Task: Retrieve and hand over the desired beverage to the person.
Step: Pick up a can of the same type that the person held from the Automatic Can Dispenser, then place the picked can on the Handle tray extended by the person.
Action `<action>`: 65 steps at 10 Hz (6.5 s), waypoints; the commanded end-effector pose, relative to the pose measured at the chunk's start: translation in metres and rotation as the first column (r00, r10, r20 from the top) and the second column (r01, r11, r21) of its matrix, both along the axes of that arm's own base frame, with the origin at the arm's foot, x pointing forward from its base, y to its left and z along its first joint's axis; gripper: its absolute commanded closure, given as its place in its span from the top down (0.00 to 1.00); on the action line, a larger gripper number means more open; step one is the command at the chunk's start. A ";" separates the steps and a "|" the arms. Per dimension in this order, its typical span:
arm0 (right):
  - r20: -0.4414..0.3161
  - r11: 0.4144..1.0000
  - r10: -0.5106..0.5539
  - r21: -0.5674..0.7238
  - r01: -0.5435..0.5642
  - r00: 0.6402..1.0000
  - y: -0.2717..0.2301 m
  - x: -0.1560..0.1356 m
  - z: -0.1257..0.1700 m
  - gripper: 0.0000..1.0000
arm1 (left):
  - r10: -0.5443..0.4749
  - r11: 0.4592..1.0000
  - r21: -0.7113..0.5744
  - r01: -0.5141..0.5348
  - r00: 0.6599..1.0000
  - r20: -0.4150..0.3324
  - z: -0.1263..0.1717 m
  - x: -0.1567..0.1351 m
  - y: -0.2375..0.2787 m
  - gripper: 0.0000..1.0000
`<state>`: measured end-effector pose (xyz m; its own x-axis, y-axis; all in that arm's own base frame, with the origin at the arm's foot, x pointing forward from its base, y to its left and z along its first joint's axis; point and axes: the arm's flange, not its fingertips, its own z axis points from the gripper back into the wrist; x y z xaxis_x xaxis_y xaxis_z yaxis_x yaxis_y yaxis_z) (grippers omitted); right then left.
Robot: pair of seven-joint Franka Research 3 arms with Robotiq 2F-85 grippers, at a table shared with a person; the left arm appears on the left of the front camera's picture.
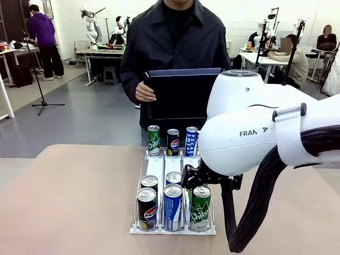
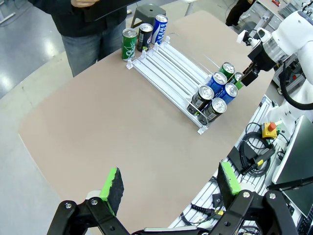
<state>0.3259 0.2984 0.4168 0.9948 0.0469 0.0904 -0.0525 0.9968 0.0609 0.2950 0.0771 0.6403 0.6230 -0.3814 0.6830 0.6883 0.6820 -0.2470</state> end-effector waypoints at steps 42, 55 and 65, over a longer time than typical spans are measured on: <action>0.097 0.996 0.081 -0.050 -0.076 0.992 0.032 -0.002 0.262 0.00 | -0.023 1.000 -0.009 0.023 1.000 0.015 0.000 0.000 0.002 1.00; 0.079 0.993 0.092 -0.083 -0.086 0.993 0.031 0.054 0.294 0.58 | -0.023 1.000 -0.009 0.023 1.000 0.015 0.000 0.000 0.002 1.00; 0.114 0.992 0.129 -0.027 -0.127 0.985 -0.009 0.194 0.267 0.58 | -0.023 1.000 -0.009 0.023 1.000 0.015 0.000 0.000 0.002 1.00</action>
<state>0.5221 0.2861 0.6867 0.9654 0.1788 0.1897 -0.1839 0.9829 0.0093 0.2949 0.0773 0.6404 0.6230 -0.3812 0.6830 0.6882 0.6822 -0.2470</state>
